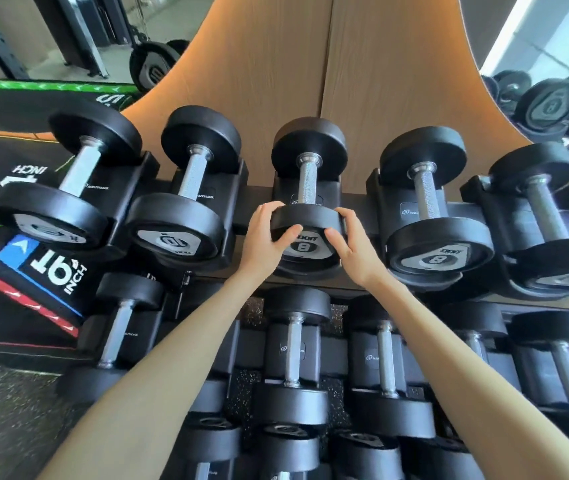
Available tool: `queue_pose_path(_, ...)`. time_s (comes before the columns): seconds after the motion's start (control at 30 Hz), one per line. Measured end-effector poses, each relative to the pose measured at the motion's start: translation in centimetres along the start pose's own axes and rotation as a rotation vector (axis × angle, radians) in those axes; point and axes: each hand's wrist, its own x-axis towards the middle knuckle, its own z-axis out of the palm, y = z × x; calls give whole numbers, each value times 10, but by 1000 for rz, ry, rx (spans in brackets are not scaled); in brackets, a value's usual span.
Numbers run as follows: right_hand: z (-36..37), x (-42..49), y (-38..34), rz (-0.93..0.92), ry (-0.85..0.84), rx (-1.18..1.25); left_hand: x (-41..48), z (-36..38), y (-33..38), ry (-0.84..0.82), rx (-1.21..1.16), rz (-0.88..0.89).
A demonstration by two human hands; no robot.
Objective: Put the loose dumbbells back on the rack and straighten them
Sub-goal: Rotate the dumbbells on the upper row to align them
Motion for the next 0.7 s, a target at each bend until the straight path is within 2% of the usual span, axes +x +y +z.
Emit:
queue_pose_path(0.13,-13,7,-7,-48,-94,-338,1,-3,2,-27,-19,-66)
queue_pose_path(0.37,-11,11,-14,-145,-56,-507,-5,1,-9,42,-153,-99)
queue_pose_path(0.57,-13,1,-12,-78,-30,-414,-4,6,-2,18,-74,-85)
queue_pose_path(0.7,-22,-4,-23,9,-100,-424,-3,-3,7,-67,29,-101)
